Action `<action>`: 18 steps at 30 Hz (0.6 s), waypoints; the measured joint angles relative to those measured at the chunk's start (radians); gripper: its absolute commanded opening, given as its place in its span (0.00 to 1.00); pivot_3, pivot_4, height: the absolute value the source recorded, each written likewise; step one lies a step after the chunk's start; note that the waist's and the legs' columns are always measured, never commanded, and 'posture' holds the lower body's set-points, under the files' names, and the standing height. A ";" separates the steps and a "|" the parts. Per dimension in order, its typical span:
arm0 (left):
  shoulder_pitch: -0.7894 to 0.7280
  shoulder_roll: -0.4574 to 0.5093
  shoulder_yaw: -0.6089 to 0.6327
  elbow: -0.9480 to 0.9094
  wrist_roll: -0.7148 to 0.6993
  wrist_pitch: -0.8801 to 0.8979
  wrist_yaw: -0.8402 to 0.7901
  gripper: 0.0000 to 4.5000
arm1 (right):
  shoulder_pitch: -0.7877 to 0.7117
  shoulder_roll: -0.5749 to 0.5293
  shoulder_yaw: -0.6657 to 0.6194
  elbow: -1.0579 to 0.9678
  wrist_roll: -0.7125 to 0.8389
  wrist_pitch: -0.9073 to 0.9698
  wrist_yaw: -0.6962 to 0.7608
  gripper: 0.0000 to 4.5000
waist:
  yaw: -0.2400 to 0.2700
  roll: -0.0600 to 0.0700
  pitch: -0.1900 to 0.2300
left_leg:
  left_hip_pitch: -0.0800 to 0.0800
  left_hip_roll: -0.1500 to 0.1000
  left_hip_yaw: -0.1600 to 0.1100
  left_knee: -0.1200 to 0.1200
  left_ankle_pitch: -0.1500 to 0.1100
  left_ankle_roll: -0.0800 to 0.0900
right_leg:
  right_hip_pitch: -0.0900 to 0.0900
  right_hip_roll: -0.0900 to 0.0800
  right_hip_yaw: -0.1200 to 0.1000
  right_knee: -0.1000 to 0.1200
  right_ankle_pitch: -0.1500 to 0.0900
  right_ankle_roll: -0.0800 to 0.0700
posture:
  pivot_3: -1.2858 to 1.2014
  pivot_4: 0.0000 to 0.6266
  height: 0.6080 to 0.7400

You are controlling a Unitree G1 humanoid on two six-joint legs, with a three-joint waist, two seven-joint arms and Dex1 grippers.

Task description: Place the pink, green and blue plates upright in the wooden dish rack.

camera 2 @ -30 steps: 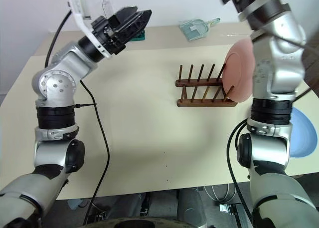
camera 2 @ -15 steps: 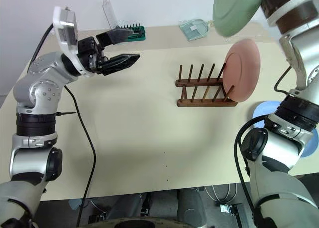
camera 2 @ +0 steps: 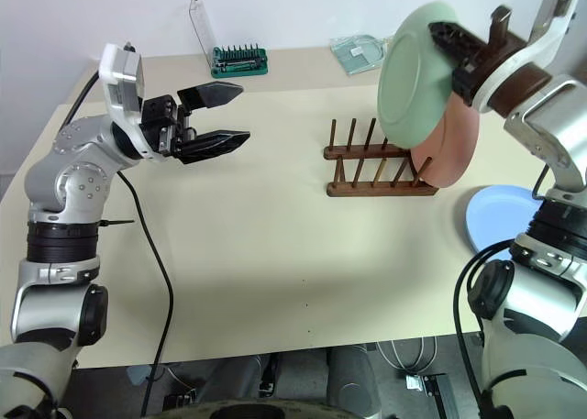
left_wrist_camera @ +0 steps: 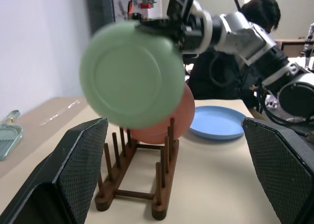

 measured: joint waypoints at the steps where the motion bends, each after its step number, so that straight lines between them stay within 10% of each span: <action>1: 0.004 0.000 0.000 -0.004 0.000 0.000 0.002 1.00 | 0.010 -0.004 0.001 -0.006 0.004 0.000 0.001 0.00 | 0.000 0.000 0.000 | 0.000 0.000 0.000 0.000 0.000 0.000 | 0.000 0.000 0.000 0.000 0.000 0.000 | 0.52 0.24 1.00; 18: 0.006 -0.002 0.000 -0.011 0.005 0.002 0.013 1.00 | 0.123 -0.054 0.040 -0.010 -0.058 -0.001 0.170 0.00 | 0.001 0.000 0.000 | 0.000 0.000 0.001 0.001 0.000 0.001 | 0.000 0.000 0.000 0.000 0.000 0.000 | 0.52 0.24 1.00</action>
